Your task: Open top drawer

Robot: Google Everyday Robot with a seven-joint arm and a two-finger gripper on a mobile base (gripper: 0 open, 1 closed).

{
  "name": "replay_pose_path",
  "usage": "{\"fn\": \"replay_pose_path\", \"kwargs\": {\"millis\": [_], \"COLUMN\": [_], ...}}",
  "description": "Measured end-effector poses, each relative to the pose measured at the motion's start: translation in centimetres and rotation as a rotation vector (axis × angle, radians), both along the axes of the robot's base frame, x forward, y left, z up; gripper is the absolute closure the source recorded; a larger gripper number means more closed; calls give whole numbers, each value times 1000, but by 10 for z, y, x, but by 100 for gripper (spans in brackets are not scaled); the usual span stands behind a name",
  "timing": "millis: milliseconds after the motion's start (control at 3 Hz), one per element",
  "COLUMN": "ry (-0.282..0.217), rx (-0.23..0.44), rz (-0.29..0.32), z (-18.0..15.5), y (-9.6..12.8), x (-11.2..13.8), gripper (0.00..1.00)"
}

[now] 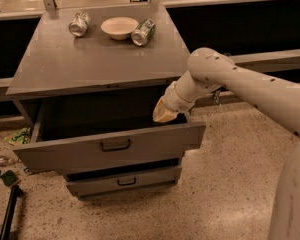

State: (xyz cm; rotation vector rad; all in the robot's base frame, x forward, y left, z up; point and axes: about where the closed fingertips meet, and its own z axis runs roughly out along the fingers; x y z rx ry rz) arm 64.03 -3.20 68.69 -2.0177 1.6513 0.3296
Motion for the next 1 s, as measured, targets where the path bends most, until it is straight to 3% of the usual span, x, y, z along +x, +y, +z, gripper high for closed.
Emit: {"fn": "replay_pose_path", "kwargs": {"millis": [333, 667, 1000], "ry": [6, 48, 62], "rx": [-15, -31, -32], "rz": [14, 27, 31], "z": [-16, -35, -34], "y": [11, 14, 12], "x": [1, -12, -18], "gripper": [100, 100, 100]}}
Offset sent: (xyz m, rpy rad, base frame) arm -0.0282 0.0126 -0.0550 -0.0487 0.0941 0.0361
